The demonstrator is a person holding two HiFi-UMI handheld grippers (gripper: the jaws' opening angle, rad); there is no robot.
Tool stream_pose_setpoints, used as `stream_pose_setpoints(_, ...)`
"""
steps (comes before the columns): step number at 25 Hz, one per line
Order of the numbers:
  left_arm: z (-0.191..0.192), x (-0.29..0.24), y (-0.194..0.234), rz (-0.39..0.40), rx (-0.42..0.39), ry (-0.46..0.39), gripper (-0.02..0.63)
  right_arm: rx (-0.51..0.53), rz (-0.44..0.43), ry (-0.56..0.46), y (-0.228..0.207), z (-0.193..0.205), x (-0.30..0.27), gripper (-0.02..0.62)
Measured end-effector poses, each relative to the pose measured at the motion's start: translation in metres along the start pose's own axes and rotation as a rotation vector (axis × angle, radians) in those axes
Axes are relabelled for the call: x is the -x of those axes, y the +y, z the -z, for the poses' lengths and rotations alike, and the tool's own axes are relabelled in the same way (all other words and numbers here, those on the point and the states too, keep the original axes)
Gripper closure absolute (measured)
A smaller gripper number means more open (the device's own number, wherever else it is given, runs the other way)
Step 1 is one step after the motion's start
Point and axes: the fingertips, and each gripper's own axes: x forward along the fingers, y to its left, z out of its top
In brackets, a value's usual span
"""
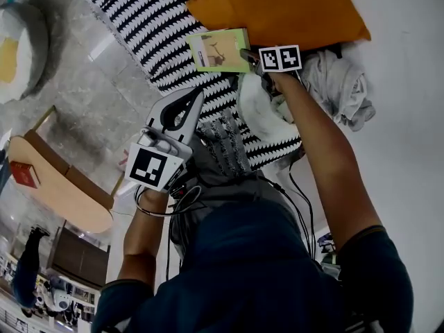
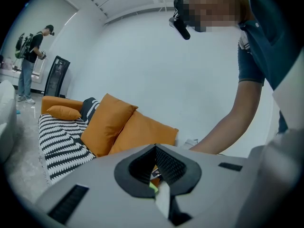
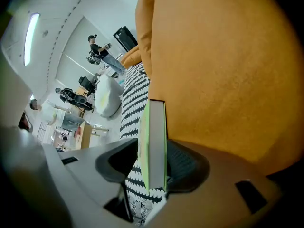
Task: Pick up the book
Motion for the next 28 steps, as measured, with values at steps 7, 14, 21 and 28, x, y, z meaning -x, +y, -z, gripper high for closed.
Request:
stream_pose_setpoints(7,0.012,0.0,0.006,-0.014,0.027,0.034,0.604,0.012,-0.012,0.012,-0.001,0.005,-0.012,0.405)
stream_pose_setpoints(14,0.017,-0.001,0.006,-0.017,0.035,0.037,0.604,0.018,-0.014,0.021,-0.003,0.005,-0.022,0.407)
stream_pose_setpoints(21,0.024,-0.001,0.008,-0.014,0.045,0.055,0.603,0.039,-0.025,0.077,0.0,0.005,-0.035,0.431)
stream_pose_setpoints(28,0.011,-0.001,0.008,-0.018,0.02,0.032,0.604,0.017,-0.066,0.067,0.013,0.004,-0.023,0.448)
